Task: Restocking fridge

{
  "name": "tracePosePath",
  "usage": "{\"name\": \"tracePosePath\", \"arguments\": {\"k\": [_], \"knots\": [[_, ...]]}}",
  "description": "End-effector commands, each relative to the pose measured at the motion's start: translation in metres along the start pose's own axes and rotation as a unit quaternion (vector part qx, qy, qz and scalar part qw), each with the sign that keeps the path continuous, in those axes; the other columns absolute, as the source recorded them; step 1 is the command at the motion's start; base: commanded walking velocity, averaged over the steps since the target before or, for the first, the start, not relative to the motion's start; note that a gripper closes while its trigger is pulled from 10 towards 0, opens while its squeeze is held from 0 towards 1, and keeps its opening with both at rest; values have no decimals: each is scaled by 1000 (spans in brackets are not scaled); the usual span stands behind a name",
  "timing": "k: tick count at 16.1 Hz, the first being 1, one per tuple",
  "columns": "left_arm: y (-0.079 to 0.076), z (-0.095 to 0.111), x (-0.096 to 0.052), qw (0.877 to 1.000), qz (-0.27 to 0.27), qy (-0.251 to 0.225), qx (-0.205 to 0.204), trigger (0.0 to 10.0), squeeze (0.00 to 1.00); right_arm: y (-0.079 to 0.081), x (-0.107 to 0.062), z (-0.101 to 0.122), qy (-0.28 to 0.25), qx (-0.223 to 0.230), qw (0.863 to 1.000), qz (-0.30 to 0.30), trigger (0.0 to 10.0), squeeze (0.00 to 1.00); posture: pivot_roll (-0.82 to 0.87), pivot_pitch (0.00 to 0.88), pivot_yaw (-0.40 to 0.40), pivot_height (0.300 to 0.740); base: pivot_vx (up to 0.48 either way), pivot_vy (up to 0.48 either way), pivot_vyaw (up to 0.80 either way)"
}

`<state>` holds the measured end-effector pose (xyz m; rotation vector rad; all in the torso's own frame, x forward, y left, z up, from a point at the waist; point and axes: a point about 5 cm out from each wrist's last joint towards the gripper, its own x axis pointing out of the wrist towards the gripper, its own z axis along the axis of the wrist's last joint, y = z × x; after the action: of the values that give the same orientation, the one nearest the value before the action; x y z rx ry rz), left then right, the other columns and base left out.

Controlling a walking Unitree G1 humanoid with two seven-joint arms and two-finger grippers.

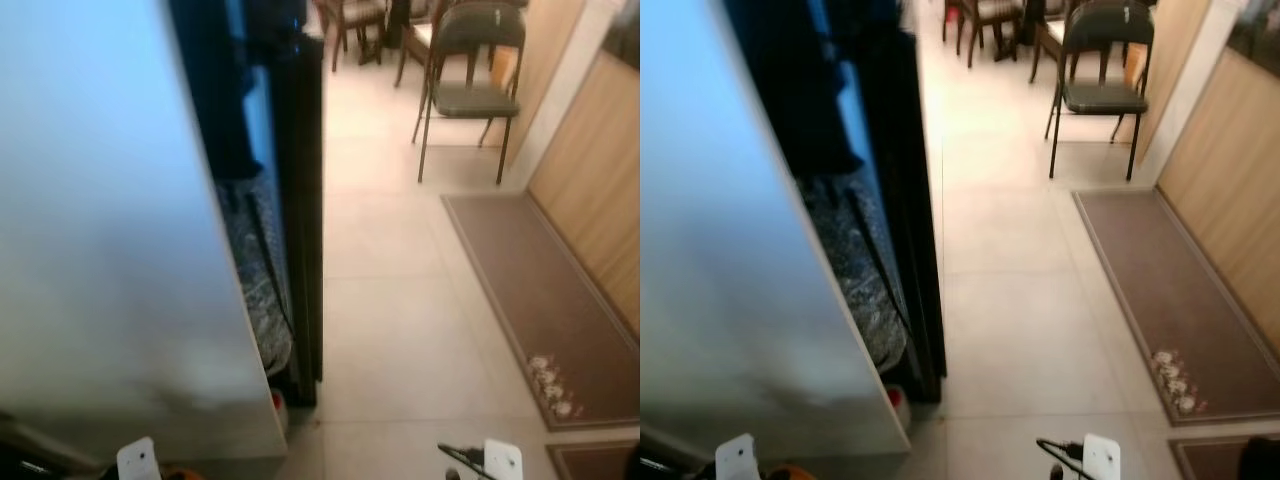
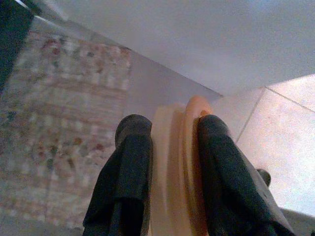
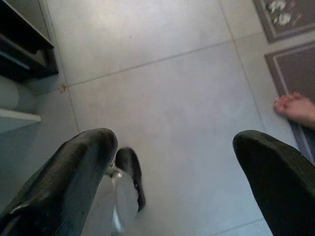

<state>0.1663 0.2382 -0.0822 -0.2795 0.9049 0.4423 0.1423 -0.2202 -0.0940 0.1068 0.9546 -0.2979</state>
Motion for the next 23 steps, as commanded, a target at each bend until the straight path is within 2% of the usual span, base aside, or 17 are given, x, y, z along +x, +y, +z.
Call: {"name": "tracePosePath", "arguments": {"k": [1, 3, 10, 16, 20, 21, 23], "knots": [[5, -4, -1, 999, 17, 10, -27, 10000, 0, 2, 0, 1, -2, -5, 1000, 6, 10000, 0, -93, 0, 69, 740, 0, 0, 0], [7, -4, -1, 999, 23, 9, -40, 10000, 0, 2, 0, 1, -6, -6, 1000, 6, 10000, 0, -95, 0, 70, 740, 0, 0, 0], [8, -2, -1, 999, 24, 8, -37, 10000, 0, 0, 0, 3, -12, -6, 1000, 3, 10000, 0, -95, 0, 69, 740, 0, 0, 0], [3, 1, 0, 999, 17, 1, -27, 10000, 0, -1, 0, 5, -19, -22, 1000, 4, 10000, 0, -94, 0, 66, 740, 289, 0, 0], [3, 1, 0, 1000, 17, 1, -23, 10000, 0, -1, 0, 6, -23, -29, 999, 6, 10000, 0, -95, 0, 67, 740, 297, 0, 623], [2, 1, 0, 1000, 16, 1, -22, 10000, 0, -1, 0, 6, -23, -17, 1000, 5, 10000, 0, -95, 0, 67, 740, 304, 0, 0], [2, 1, 0, 1000, 16, 2, -18, 10000, 0, -1, 0, 6, -24, -22, 999, 8, 10000, 0, -97, 0, 68, 740, 126, 0, 0]]}}
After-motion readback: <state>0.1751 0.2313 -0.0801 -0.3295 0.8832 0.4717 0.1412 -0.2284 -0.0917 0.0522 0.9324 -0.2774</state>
